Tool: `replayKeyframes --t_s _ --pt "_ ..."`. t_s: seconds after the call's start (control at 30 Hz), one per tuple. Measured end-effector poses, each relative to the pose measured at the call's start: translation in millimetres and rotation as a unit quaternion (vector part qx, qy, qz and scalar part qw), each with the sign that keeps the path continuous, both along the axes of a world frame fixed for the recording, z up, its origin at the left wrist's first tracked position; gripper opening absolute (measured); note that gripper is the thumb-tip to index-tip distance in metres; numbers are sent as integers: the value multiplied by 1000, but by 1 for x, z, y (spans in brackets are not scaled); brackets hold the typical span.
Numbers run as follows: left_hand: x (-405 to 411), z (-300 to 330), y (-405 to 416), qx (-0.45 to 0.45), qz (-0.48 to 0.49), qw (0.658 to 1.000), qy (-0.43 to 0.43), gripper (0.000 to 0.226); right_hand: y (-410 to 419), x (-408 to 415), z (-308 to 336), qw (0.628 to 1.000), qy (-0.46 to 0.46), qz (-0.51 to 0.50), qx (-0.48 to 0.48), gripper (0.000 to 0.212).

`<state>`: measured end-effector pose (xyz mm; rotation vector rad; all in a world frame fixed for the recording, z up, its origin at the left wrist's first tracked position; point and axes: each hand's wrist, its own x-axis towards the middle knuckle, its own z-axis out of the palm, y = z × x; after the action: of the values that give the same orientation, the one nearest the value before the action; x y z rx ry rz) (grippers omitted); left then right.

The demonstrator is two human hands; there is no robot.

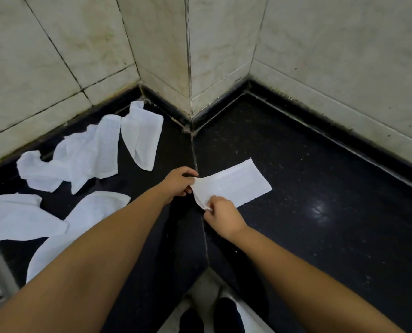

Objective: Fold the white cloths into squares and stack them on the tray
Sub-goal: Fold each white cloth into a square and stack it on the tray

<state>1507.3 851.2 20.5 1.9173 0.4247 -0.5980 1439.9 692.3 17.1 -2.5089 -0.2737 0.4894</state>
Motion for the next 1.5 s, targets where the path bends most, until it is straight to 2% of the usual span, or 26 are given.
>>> replayKeyframes --t_s 0.13,0.27,0.37,0.47,0.57,0.67,0.87,0.93,1.03,1.1,1.2,1.3,1.4,1.5 --pt "19 21 -21 -80 18 996 27 17 -31 13 12 988 28 -121 94 10" --pt "46 36 -62 -113 -3 992 57 17 -75 34 19 980 23 -183 72 20" --pt "63 37 -97 -62 -66 995 35 21 -109 49 12 979 27 -199 28 19" --pt "73 26 -123 33 -129 991 -3 16 -129 58 4 980 32 -192 -29 19" --pt "81 5 -145 160 -145 975 -56 20 -139 64 -5 982 32 -169 -79 23" --pt "84 -8 -154 227 -141 960 -83 27 -142 65 -11 982 11 -148 -113 29" --pt "84 -20 -160 296 -162 936 -101 29 -144 69 -18 981 -5 -121 -155 30" --pt "84 -18 -159 288 -155 939 -110 30 -143 73 -16 979 -3 -118 -168 32" --pt "78 -6 -148 238 -94 955 -150 25 -140 88 -8 980 -11 -149 -129 37" --pt "70 -1 -134 236 -34 957 -163 22 -133 102 -3 983 0 -157 -93 40" --pt "53 -5 -110 249 17 965 -81 41 -116 120 1 982 53 -148 -105 49" --pt "35 -15 -102 281 -26 959 -3 57 -100 131 -1 974 98 -156 -132 53" --pt "24 -21 -111 290 -73 954 -10 51 -93 134 -5 970 120 -158 -140 44" --pt "21 -22 -114 247 -36 968 -1 37 -95 130 -5 971 136 -150 -129 34"
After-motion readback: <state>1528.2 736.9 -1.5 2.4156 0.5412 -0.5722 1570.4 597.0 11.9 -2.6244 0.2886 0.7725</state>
